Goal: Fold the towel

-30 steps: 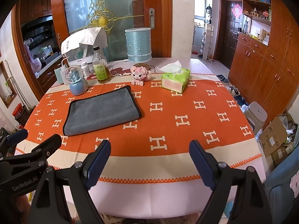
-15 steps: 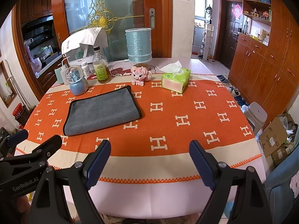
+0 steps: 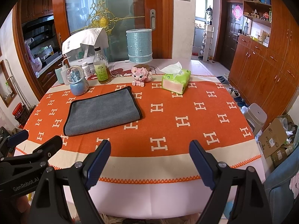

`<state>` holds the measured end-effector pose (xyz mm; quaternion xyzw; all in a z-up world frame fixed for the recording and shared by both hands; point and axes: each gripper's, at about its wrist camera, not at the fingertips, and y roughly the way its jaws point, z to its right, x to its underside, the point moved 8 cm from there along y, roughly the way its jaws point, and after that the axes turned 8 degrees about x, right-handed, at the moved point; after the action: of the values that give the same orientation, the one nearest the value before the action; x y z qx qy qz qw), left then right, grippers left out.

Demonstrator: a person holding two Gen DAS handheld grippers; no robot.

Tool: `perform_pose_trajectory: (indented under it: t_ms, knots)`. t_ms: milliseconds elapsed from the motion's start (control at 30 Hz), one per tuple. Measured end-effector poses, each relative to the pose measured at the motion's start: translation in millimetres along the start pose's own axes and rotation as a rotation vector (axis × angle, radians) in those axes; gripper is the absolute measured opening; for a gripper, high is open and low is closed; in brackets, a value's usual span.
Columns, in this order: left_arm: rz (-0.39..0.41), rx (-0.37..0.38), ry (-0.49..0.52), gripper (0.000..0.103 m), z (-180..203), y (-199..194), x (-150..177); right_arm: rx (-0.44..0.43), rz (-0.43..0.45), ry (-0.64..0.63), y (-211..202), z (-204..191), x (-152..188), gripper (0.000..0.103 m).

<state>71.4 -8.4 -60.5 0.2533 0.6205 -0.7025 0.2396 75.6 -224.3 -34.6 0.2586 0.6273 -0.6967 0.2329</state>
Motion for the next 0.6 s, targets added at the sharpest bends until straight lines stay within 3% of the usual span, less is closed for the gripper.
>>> perform_pose_trajectory:
  t_ms: [600]
  knots:
    - [-0.004,-0.001,0.001,0.102,-2.1,-0.4,2.3,0.0,-0.002,0.0,-0.1,-0.6,0.4,0.086]
